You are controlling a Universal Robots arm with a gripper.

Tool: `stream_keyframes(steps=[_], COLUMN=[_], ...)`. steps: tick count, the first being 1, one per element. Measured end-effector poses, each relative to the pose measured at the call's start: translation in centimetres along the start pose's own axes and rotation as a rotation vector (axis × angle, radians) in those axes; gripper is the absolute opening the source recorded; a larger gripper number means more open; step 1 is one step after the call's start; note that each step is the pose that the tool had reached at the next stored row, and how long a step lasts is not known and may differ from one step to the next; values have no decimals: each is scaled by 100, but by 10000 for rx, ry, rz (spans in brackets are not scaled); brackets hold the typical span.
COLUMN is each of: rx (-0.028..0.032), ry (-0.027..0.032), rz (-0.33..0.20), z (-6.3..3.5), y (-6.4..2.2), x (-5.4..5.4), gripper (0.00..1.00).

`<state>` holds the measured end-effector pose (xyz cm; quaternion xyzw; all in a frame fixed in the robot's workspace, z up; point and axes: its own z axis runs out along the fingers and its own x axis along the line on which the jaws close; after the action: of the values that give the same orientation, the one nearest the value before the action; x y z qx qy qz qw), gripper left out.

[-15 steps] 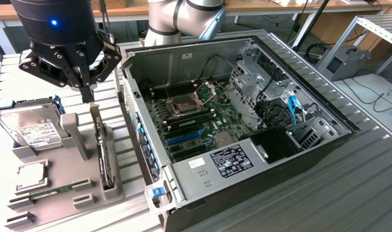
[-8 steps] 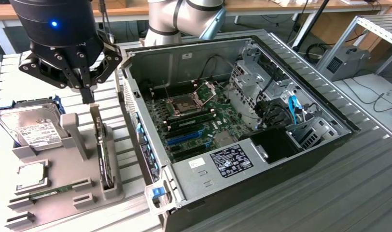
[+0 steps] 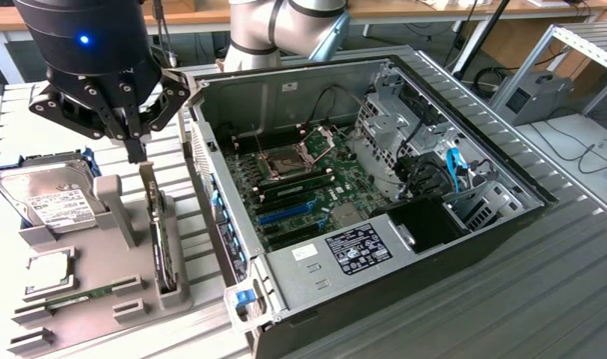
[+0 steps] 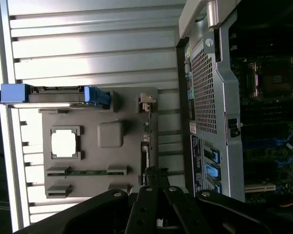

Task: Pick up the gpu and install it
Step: 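Reach for the gpu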

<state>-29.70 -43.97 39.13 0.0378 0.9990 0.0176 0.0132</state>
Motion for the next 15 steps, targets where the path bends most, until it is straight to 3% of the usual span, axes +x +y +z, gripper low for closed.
stream_keyframes(steps=[15], rx=[23], ry=[-2], rz=[0], z=[5], y=[-50], x=[-4], gripper=[11])
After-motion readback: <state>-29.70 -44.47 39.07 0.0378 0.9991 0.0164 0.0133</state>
